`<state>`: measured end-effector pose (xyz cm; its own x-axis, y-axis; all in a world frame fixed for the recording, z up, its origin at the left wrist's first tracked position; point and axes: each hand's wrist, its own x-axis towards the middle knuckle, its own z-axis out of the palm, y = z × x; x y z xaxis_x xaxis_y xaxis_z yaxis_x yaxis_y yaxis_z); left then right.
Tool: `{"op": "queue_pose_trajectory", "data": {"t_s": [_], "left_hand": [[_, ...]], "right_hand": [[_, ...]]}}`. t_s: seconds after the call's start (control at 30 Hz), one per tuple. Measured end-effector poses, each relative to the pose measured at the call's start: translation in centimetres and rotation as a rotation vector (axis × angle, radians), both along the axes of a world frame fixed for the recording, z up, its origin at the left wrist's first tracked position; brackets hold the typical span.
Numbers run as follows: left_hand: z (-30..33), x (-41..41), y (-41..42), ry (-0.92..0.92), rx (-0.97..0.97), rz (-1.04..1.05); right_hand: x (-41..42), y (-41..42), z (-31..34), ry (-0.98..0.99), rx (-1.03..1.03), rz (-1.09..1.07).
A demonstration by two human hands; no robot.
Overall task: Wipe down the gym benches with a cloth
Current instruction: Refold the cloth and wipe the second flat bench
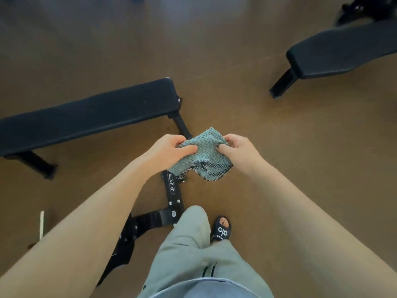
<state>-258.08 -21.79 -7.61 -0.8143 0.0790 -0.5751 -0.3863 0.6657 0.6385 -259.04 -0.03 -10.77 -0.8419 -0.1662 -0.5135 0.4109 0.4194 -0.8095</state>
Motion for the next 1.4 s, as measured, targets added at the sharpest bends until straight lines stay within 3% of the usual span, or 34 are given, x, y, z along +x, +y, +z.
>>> {"op": "queue_pose_trajectory", "data": {"t_s": [0.17, 0.73, 0.87, 1.0, 1.1, 1.2, 1.3, 1.4], "left_hand": [[-1.0, -3.8, -1.5, -0.095, 0.186, 0.171], [-12.8, -24.8, -10.9, -0.066, 0.194, 0.584], [-17.0, -28.5, -12.7, -0.047, 0.192, 0.718], [-25.2, -32.7, -15.2, -0.041, 0.255, 0.857], [-33.5, -35.0, -17.2, -0.037, 0.132, 0.818], [-41.4, -36.1, -19.0, -0.003, -0.026, 0.912], [-48.4, -36.8, -20.6, 0.108, -0.171, 0.996], [-54.0, -37.5, -22.7, 0.281, -0.474, 0.982]], "right_hand": [[-6.5, -1.4, -0.7, -0.095, -0.054, 0.034], [-33.1, -13.5, -10.3, 0.061, 0.175, 0.335], [-38.8, -16.8, -14.6, 0.096, 0.175, 0.4], [-45.5, -21.0, -22.5, 0.235, 0.176, 0.521], [-50.4, -24.5, -30.8, 0.369, 0.328, 0.741], [-52.8, -27.0, -39.3, 0.618, 0.696, 0.905], [-50.6, -28.7, -45.7, 0.777, 0.645, 1.021], [-46.9, -30.6, -51.3, 0.773, 0.594, 1.039]]}}
